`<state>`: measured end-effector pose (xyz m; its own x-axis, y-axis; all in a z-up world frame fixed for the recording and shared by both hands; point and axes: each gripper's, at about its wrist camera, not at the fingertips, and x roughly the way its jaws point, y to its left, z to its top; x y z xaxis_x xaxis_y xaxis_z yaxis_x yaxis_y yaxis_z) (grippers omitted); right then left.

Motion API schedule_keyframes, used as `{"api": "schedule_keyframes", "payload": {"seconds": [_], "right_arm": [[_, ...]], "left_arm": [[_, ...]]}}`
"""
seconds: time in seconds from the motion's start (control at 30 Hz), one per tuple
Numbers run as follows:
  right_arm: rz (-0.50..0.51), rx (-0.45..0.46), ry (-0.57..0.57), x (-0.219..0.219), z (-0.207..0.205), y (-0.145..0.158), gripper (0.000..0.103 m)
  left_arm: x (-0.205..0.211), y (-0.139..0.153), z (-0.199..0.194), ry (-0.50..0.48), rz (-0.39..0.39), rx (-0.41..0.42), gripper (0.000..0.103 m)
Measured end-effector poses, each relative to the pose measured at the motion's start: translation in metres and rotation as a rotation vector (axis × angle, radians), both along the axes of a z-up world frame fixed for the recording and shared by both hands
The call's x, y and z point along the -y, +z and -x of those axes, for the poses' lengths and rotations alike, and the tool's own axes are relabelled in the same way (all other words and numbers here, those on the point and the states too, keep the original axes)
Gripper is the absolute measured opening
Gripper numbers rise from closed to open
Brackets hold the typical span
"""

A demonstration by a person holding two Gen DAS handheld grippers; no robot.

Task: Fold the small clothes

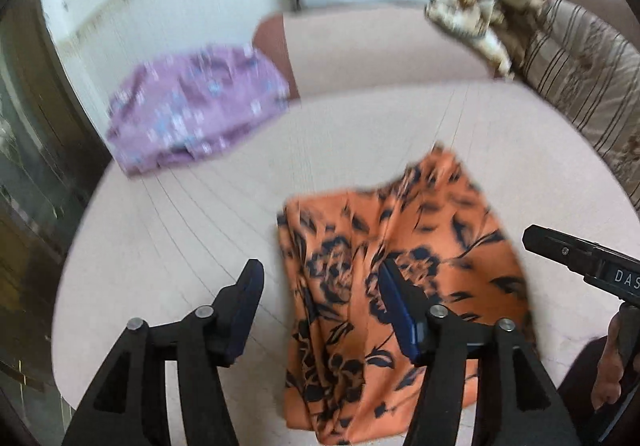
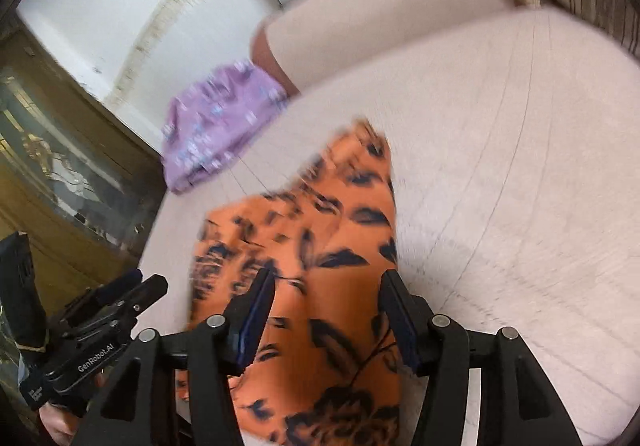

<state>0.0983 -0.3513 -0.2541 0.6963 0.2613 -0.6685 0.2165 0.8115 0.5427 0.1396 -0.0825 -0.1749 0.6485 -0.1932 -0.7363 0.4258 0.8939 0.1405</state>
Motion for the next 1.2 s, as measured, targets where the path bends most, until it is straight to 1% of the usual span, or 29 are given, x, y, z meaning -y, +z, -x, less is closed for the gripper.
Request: {"api": "schedule_keyframes", "payload": {"seconds": [0.03, 0.07, 0.17, 0.27, 0.37, 0.5, 0.8, 0.83, 0.9, 0.93, 1.03, 1.1, 1.2], "right_arm": [[0.017, 0.021, -0.006, 0.0, 0.006, 0.011, 0.059], [0.037, 0.047, -0.011, -0.001, 0.011, 0.023, 0.059], [0.097, 0.132, 0.0, -0.013, 0.033, 0.064, 0.059], [0.145, 0.186, 0.017, -0.026, 0.05, 0.093, 0.059], [0.198, 0.217, 0.013, -0.036, 0.07, 0.115, 0.059], [0.231, 0.244, 0.006, -0.044, 0.08, 0.132, 0.059], [0.28, 0.299, -0.001, -0.055, 0.109, 0.162, 0.059], [0.283, 0.306, -0.001, -0.056, 0.111, 0.165, 0.059], [0.297, 0.321, -0.004, -0.06, 0.117, 0.172, 0.059], [0.306, 0.326, -0.004, -0.062, 0.119, 0.176, 0.059], [0.332, 0.338, -0.007, -0.07, 0.126, 0.185, 0.06], [0.348, 0.34, -0.006, -0.076, 0.129, 0.189, 0.061], [0.37, 0.342, -0.001, -0.085, 0.131, 0.193, 0.061]], "left_arm": [[-0.001, 0.015, 0.012, -0.008, 0.012, 0.038, 0.062], [0.003, 0.023, 0.013, -0.012, 0.017, 0.058, 0.063], [0.003, 0.05, 0.03, -0.03, 0.037, 0.117, 0.063], [0.004, 0.07, 0.048, -0.041, 0.059, 0.16, 0.063], [0.005, 0.085, 0.058, -0.048, 0.08, 0.198, 0.064], [0.003, 0.103, 0.076, -0.049, 0.096, 0.251, 0.064], [-0.006, 0.13, 0.096, -0.027, 0.119, 0.313, 0.065], [-0.007, 0.131, 0.097, -0.022, 0.119, 0.318, 0.066], [-0.01, 0.135, 0.1, -0.004, 0.118, 0.337, 0.082], [-0.012, 0.137, 0.102, 0.008, 0.118, 0.351, 0.085], [-0.018, 0.143, 0.105, 0.033, 0.121, 0.368, 0.086], [-0.022, 0.145, 0.105, 0.049, 0.123, 0.36, 0.089], [-0.027, 0.149, 0.105, 0.067, 0.132, 0.344, 0.089]]}}
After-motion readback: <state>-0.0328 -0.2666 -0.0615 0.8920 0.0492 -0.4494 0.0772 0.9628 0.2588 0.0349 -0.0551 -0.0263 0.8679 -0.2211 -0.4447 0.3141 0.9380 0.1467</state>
